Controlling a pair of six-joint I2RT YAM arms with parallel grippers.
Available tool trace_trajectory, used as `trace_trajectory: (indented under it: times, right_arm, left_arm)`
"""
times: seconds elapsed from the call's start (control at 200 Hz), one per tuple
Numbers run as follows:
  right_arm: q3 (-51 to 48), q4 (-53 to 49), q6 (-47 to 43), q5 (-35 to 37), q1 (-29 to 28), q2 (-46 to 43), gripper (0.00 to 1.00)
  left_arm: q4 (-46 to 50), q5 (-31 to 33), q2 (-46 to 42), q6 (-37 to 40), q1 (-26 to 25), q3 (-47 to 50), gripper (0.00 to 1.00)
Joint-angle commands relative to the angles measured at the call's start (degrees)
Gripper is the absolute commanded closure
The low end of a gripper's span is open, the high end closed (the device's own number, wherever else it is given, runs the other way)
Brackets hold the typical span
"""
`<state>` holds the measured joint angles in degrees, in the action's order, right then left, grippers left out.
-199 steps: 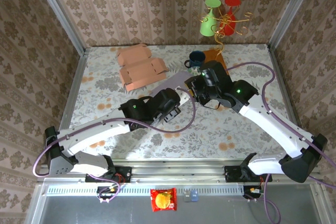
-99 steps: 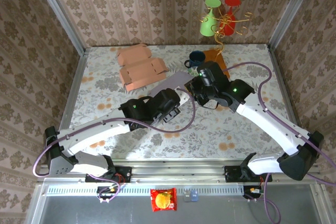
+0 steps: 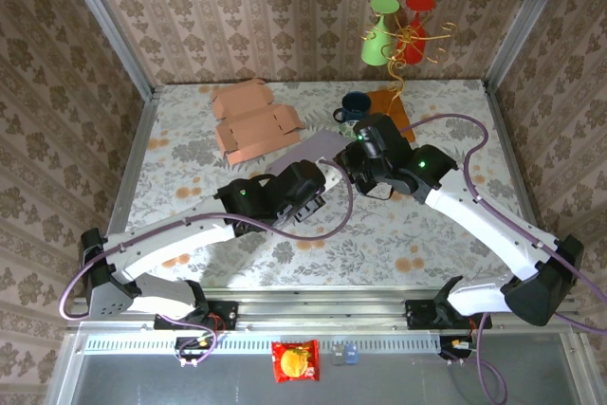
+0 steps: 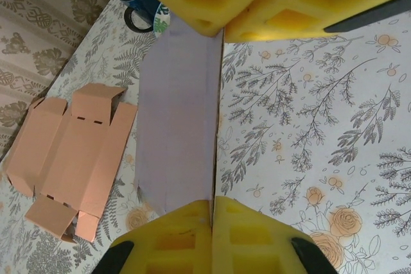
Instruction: Fold the paper box
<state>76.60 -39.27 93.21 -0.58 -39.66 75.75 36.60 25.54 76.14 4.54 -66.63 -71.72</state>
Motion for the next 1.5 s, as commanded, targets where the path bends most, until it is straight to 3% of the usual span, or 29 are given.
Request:
trace_trajectory:
  times: [0.0, 0.1, 0.265, 0.47, 0.565, 0.62, 0.78, 0.885, 0.99, 1.14, 1.35, 1.5]
  right_arm:
    - [-0.23, -1.03, 0.30, 1.68, -0.35, 0.32, 0.87]
    - [-0.25, -0.73, 0.30, 1.45, -0.33, 0.80, 0.80]
    - [0.29, -0.11, 0.22, 1.44, -0.33, 1.55, 0.80]
    - [0.40, -0.37, 0.22, 1.72, -0.42, 1.87, 0.86]
    - [0.05, 0.04, 0.54, 1.96, -0.39, 1.72, 1.00]
    - [0.35, 0.05, 0.74, 2.55, -0.43, 1.39, 1.00]
    - [2.02, -0.81, 1.12, 4.25, -0.42, -0.35, 1.00]
    - [3.38, -2.13, 2.42, 3.99, -0.42, -1.75, 1.00]
    - [5.58, -4.27, 3.54, 4.91, -0.51, -3.67, 1.00]
    - [10.55, -10.27, 4.64, 7.14, -0.51, -5.81, 1.00]
    - [19.95, -21.78, 10.36, 7.22, -1.52, -6.80, 1.00]
    - [22.50, -24.93, 10.62, 11.16, -1.58, -6.22, 1.00]
  left_arm:
    - [0.45, 0.12, -0.55, -0.97, 0.36, -2.22, 1.00]
    - [0.27, 0.28, -0.98, -0.94, 0.36, -1.98, 1.00]
    - [0.14, 0.21, -1.03, -0.68, 0.36, -2.00, 1.00]
    - [-0.21, 0.04, -1.08, -0.63, 0.36, -1.75, 1.00]
    - [-0.39, 0.17, -1.17, -0.61, 0.41, -1.80, 1.00]
    - [-0.39, 0.30, -1.45, -0.71, 0.36, -2.08, 1.00]
    - [-2.97, 2.06, -5.28, -2.92, 0.45, -3.16, 0.58]
    - [-6.58, 3.61, -10.27, -5.36, 1.83, -3.16, 0.49]
    - [-8.77, 2.85, -15.25, -9.44, 6.63, -3.77, 0.49]
    - [-12.08, -5.05, -19.70, -17.54, 16.69, -2.66, 0.49]
    - [-9.44, -13.06, -19.34, -26.72, 28.04, -1.02, 0.53]
    - [-9.16, -24.43, -16.40, -34.23, 35.61, -0.02, 0.55]
